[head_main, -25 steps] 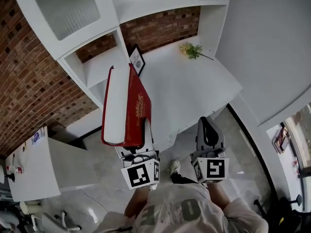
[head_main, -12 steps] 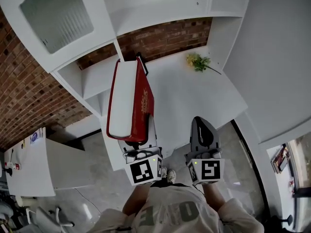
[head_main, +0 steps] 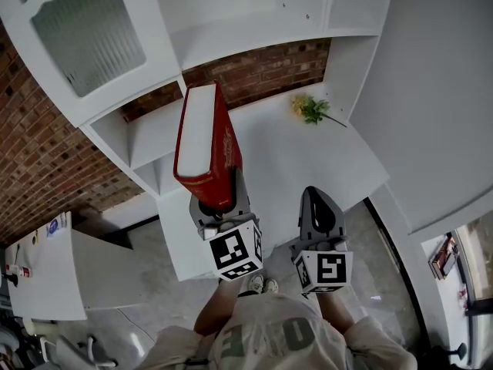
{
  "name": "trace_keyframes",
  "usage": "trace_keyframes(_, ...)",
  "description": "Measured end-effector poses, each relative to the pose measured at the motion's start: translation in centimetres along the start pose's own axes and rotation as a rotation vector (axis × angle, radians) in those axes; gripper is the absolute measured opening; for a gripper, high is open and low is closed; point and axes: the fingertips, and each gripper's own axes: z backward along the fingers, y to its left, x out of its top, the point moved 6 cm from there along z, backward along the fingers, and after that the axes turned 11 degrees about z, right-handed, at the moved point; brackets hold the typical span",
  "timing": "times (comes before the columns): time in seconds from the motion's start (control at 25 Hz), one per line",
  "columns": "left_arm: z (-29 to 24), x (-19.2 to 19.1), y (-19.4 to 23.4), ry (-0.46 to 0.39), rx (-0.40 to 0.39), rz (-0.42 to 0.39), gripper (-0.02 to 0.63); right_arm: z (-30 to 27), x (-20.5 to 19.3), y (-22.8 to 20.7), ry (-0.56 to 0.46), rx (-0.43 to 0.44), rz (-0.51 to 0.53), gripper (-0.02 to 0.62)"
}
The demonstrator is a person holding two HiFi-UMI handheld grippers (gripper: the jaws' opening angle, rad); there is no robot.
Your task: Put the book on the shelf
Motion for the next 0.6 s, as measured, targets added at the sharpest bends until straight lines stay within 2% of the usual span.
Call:
trace_keyframes(0.16, -2.1, 3.0, -1.6, -0.068, 0.005, -0.017, 0.249, -0.1, -0.2, -0.2, -0.002, -0.001, -0.02, 0.017)
trace_keyframes(0.36, -6.5, 9.7, -3.7, -0.183, 0.026, -0.06, 0.249, -0.3, 0.7, 0.1, -0.032, -0.002, -0.033, 0.017)
trace_keyframes(0.6, -12.0, 15.6, -6.2, -0.219, 0.03, -0.098, 0.249, 0.3, 1.4, -0.1, -0.054, -0.024, -0.052, 0.017)
